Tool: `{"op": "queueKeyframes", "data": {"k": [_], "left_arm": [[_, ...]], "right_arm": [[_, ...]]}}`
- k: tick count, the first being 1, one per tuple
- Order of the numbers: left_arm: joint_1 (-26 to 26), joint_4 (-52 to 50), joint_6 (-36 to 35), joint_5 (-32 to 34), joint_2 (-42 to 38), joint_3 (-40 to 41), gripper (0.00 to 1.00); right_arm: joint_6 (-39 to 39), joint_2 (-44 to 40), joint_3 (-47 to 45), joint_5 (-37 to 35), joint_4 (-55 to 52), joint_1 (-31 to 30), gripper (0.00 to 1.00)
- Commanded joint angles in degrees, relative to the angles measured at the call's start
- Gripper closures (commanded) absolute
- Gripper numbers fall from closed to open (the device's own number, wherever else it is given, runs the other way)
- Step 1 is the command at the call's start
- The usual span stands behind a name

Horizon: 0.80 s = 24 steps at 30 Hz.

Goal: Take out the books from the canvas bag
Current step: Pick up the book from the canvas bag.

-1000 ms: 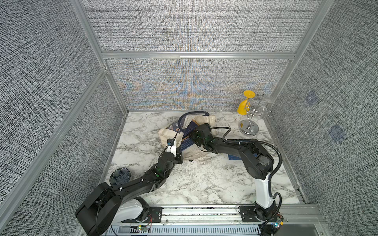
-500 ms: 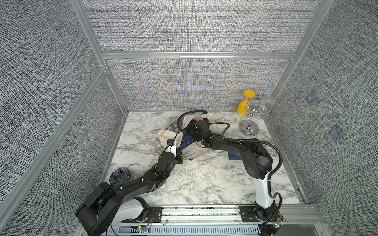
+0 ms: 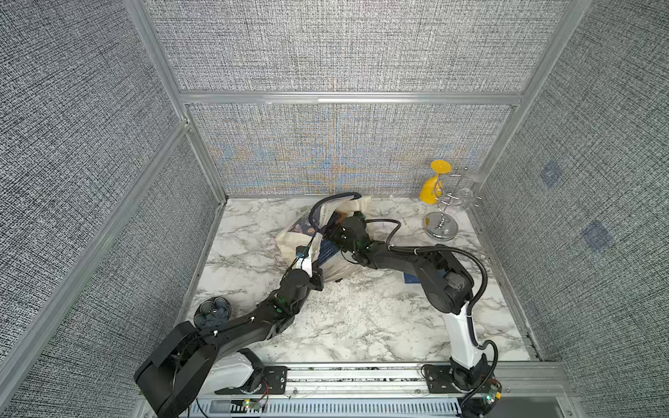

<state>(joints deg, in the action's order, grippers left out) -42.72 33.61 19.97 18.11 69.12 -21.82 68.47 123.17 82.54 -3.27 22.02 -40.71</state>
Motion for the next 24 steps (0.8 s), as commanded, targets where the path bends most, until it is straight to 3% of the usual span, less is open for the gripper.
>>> {"op": "queueKeyframes", "data": {"k": [1, 6, 12, 20, 24], "left_arm": [[-0.1, 2.7, 0.0, -1.2, 0.2, -0.4, 1.00], [-0.1, 2.5, 0.0, -0.9, -0.3, -0.2, 1.00], [-0.1, 2.5, 0.0, -0.9, -0.5, -0.2, 1.00], [-0.1, 2.3, 0.1, -0.8, -0.4, -0.3, 1.00], [-0.1, 2.4, 0.1, -0.8, -0.3, -0.3, 1.00]], "right_arm": [[0.0, 0.4, 1.0, -0.5, 6.2, -0.6, 0.75], [0.5, 0.0, -0.2, -1.2, 7.0, -0.7, 0.87], [0.5, -7.0, -7.9, -2.9, 8.4, -1.1, 0.94], [1.1, -14.7, -16.4, -1.4, 7.0, -1.0, 0.94], [2.2, -13.3, -18.1, 0.3, 8.6, -0.4, 0.84]]}}
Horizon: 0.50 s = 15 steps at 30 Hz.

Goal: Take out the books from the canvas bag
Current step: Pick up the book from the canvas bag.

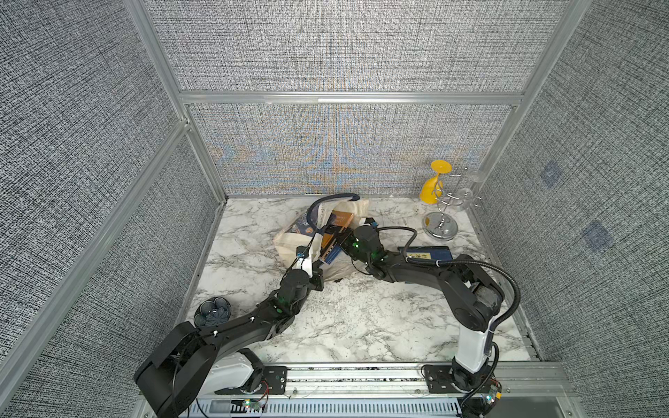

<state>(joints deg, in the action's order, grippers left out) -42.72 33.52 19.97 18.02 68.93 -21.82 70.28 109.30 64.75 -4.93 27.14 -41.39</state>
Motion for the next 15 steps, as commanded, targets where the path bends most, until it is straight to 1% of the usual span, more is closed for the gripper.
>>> {"op": "queueKeyframes", "data": {"k": [1, 4, 7, 11, 15], "left_arm": [[-0.1, 2.4, 0.0, -0.7, 0.0, -0.3, 1.00], [-0.1, 2.4, 0.1, -0.8, 0.2, -0.4, 1.00], [-0.1, 2.5, 0.1, -0.6, 0.2, -0.3, 1.00], [-0.1, 2.4, 0.0, -0.5, 0.2, -0.4, 1.00], [-0.1, 2.7, 0.0, -0.7, 0.6, -0.4, 1.00]], "right_arm": [[1.0, 1.3, -0.3, 2.8, 3.7, 0.6, 0.82], [2.0, 3.1, -0.4, 3.6, 6.0, 0.8, 0.71], [1.7, 4.7, 0.5, 3.7, 6.4, 0.8, 0.64], [1.6, 6.1, 1.1, 2.7, 7.8, 0.6, 0.59], [-0.2, 7.4, 2.6, 1.4, 9.3, 0.0, 0.55]]}}
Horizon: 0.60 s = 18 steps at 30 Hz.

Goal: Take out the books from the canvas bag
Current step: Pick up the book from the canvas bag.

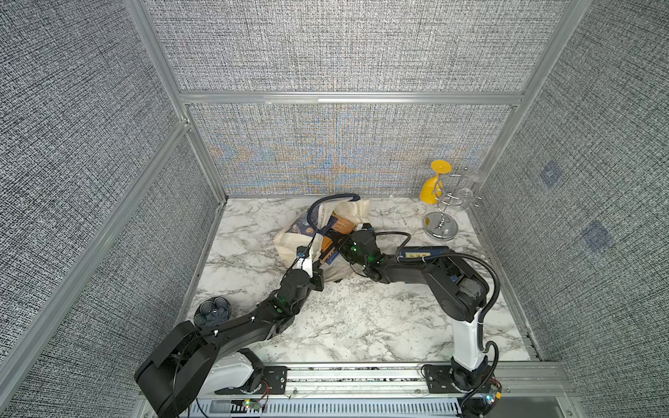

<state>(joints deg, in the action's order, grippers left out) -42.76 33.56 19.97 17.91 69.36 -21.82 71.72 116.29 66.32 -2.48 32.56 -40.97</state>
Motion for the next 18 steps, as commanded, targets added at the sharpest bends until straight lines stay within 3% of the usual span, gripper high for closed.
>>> {"op": "queueKeyframes", "data": {"k": [1, 7, 18], "left_arm": [[0.0, 2.7, 0.0, -0.6, 0.3, -0.5, 1.00], [-0.1, 2.7, -0.1, -0.5, 0.2, -0.4, 1.00], [0.0, 2.9, -0.1, -0.6, 0.0, -0.4, 1.00]], "right_arm": [[-2.2, 1.0, 1.4, -1.5, 4.6, -0.7, 0.55], [-1.3, 4.7, 3.2, -1.3, 7.2, -1.1, 0.60], [-4.2, 4.4, 2.7, -1.2, 10.0, -1.1, 0.89]]}}
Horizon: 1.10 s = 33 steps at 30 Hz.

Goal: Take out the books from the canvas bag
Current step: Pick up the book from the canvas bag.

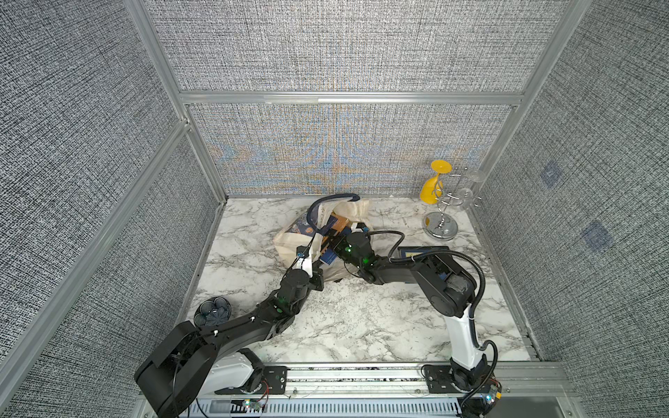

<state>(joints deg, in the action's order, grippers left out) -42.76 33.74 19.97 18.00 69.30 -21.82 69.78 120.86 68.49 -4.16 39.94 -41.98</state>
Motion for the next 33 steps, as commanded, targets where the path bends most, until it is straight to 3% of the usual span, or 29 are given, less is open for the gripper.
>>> {"op": "queueKeyframes", "data": {"k": [1, 7, 23, 33], "left_arm": [[0.0, 2.7, -0.1, -0.6, 0.0, -0.3, 1.00], [-0.1, 2.4, -0.2, 0.0, -0.8, 0.0, 1.00], [0.0, 2.4, 0.2, 0.0, -0.2, -0.3, 1.00], [0.0, 2.3, 0.1, -0.1, 0.2, -0.5, 1.00]], "right_arm": [[-2.4, -0.5, 0.7, 0.6, 2.7, -0.1, 0.91], [-3.5, -6.3, -3.2, -1.1, 0.9, -0.3, 1.00], [-8.0, -21.8, -17.2, -0.8, 0.0, 0.3, 1.00], [-13.5, -24.0, -20.5, 7.5, 9.2, 2.2, 1.00]]}}
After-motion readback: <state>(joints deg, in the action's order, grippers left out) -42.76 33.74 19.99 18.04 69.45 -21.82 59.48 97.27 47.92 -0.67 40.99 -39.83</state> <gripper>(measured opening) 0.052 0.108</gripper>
